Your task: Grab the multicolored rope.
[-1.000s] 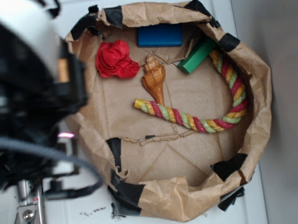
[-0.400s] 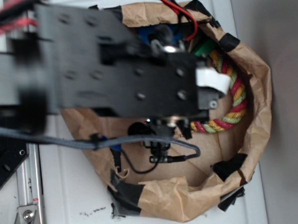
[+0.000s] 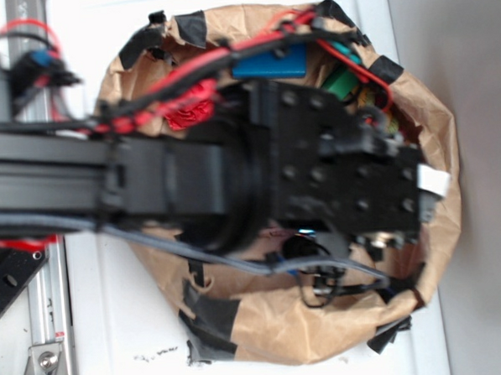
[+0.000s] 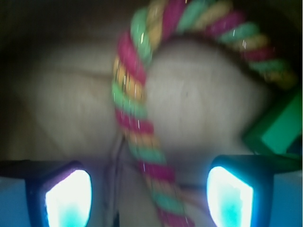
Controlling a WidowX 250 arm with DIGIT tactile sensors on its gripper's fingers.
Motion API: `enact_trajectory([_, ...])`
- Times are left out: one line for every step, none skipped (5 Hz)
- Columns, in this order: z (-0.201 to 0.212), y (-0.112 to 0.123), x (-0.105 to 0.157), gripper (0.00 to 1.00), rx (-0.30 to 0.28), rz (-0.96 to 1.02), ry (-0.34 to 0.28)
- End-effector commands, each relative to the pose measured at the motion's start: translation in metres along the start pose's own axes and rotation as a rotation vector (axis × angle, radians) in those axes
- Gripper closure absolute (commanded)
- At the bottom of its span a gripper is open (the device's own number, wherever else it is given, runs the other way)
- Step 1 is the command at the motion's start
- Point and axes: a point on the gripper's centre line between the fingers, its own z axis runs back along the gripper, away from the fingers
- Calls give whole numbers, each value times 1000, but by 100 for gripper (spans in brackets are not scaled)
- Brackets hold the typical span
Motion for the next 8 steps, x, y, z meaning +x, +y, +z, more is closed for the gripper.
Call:
enact_trajectory([-21,-12,40,0,-29,40,-49])
enact_trajectory([-32,-6,47,0,-45,58,-39])
enact_trajectory([-42,-6,45,100,-59,73,7])
enact_trajectory([-22,-3,28,100,-77,65,7])
enact_trajectory([12,6,9,100,-52,51,-47])
enact_trajectory([50,12,-7,100,-46,0,-117])
enact_trajectory([83,10,-27,100,67,-76,-129])
enact_trajectory([120,25,-48,100,-23,45,-97])
